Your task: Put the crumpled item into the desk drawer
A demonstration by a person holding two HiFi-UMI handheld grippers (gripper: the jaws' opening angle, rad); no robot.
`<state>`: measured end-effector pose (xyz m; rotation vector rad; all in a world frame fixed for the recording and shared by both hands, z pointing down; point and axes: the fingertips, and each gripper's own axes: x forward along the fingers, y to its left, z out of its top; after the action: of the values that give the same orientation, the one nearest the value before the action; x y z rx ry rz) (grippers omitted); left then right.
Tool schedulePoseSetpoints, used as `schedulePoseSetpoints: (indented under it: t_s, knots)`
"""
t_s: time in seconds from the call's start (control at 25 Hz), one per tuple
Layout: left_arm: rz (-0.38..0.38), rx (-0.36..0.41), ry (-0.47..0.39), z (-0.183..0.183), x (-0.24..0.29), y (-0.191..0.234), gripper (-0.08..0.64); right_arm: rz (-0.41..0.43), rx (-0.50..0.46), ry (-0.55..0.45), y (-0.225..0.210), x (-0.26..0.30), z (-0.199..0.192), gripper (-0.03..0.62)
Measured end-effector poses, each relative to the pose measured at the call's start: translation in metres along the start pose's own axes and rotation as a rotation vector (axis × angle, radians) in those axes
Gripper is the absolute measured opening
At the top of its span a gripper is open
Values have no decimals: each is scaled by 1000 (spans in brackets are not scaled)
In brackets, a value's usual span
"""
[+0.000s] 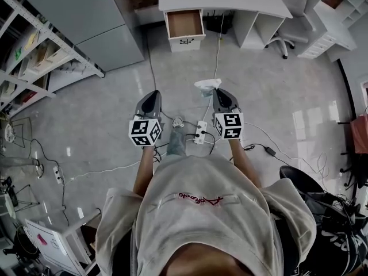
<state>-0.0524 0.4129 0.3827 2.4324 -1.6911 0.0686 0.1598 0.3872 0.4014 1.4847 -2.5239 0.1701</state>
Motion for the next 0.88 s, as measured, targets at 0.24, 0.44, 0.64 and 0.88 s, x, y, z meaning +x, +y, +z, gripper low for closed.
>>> schedulePoseSetpoints:
  t_s: [0.24, 0.44, 0.64, 0.88]
  knots:
    - [-27, -8, 3, 16, 60, 36, 8, -15, -4, 14, -17, 64, 20, 14]
    - [-49, -2, -6, 42, 112, 72, 8, -29, -7, 7, -31, 121, 48, 13]
    - [-66, -1, -23, 66, 163, 117, 8, -37, -16, -11, -37, 187, 80, 13]
    - [-81, -7, -32, 82, 216, 168, 8, -35, -27, -8, -38, 261, 99, 14]
